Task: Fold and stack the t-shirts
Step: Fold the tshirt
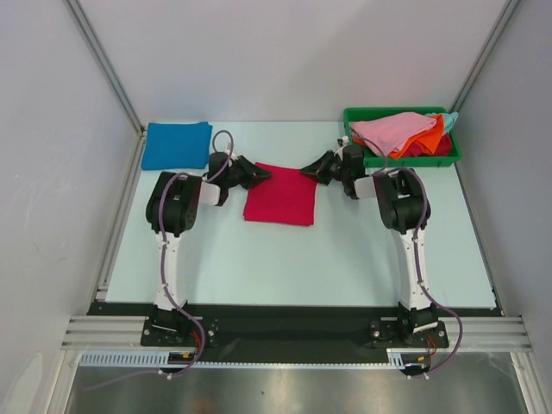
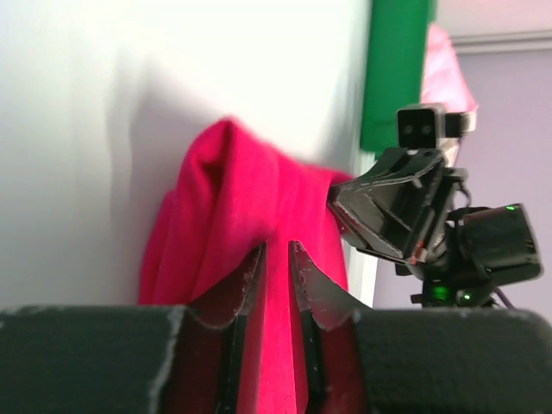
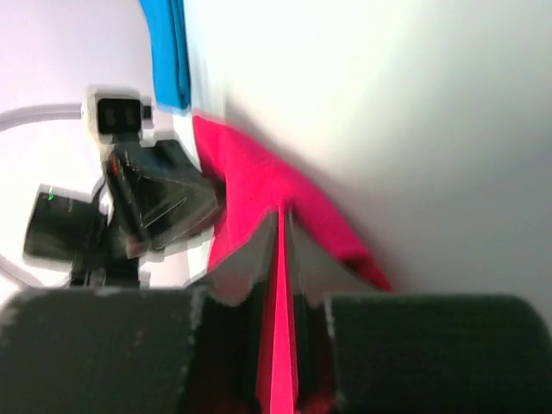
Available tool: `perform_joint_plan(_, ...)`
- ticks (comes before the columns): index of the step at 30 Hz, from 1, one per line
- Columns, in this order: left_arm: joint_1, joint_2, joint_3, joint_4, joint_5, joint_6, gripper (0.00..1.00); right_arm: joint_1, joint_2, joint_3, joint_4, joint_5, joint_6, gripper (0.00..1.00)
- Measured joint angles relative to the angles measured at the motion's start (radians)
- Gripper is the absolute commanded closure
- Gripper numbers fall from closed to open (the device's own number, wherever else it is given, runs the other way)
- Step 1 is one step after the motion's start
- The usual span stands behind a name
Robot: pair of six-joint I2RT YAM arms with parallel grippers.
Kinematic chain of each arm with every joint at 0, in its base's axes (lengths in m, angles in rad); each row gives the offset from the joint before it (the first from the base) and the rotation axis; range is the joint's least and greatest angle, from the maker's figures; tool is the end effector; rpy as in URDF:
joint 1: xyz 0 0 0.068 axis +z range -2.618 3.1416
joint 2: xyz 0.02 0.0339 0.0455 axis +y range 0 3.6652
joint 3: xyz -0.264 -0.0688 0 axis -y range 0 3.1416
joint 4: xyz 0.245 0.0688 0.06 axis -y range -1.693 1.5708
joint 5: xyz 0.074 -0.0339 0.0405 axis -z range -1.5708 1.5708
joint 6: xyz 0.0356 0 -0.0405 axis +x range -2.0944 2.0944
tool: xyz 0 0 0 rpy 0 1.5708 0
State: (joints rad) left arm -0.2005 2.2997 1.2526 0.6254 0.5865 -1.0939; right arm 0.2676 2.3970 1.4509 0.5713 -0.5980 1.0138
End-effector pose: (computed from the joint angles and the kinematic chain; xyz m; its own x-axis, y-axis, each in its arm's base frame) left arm 0.4517 -0.1119 0.0858 -0.7711 -0.5984 -0.2176 -0.0531 0.4009 -0.9146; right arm 0.4792 0.1522 0.0909 -0.8010 0.5078 -0.3170 -0.0829 0.4303 0.8989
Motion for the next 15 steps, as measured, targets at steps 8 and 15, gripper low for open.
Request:
perform_joint_plan(8,0.038,0.097,0.121,0.06,-0.008,-0.036,0.78,-0.049,0.099,0.141,-0.015,-0.036,0.016,0.88)
perform_joint_plan(15,0.046,0.12,0.253,-0.087,-0.021,0.013,0.74,-0.058,0.164,0.322,-0.175,-0.05,-0.025,0.86)
